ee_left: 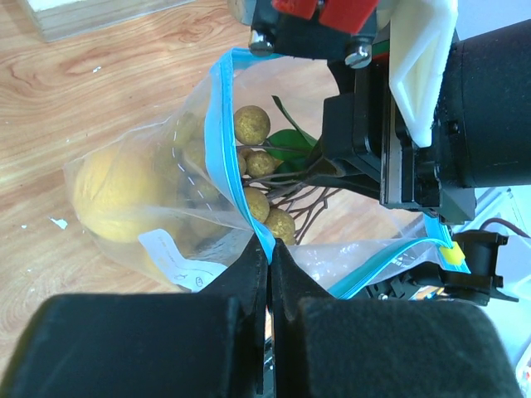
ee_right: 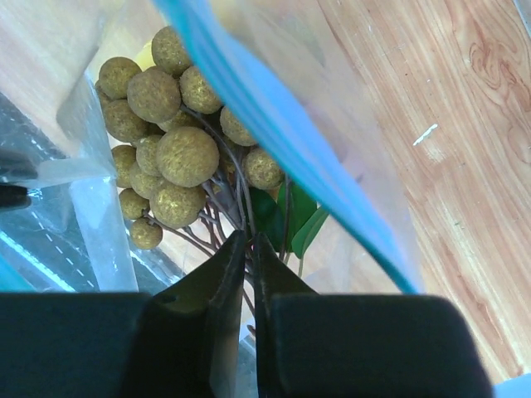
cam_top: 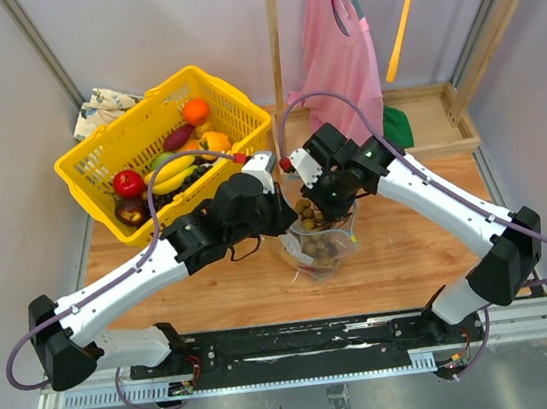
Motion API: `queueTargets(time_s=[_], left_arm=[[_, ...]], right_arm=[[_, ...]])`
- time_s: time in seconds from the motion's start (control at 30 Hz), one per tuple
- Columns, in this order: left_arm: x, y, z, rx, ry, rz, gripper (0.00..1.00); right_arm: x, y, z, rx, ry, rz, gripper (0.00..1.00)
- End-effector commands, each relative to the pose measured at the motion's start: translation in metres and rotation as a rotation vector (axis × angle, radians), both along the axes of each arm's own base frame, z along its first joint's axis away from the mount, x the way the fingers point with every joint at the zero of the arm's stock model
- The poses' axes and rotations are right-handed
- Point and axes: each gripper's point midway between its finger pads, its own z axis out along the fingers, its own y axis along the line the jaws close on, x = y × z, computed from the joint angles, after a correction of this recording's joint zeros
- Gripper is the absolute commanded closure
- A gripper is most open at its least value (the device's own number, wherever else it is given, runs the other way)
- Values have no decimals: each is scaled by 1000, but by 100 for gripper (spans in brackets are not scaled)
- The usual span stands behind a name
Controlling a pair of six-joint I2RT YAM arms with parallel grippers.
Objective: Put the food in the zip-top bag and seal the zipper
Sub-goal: Adjust the zipper food storage bag at the center of the board.
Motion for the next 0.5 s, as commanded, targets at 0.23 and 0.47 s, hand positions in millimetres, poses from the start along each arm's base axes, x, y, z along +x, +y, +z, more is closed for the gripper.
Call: queueTargets(time_s=[0.23,0.47], left_arm=[[1,2,10,-39,-27,4,100],[2,3,10,-39,-30,7,100]], right_arm=[[4,-3,14,-80,-76,6,65],[-6,-8,1,-124,-28,28,48]])
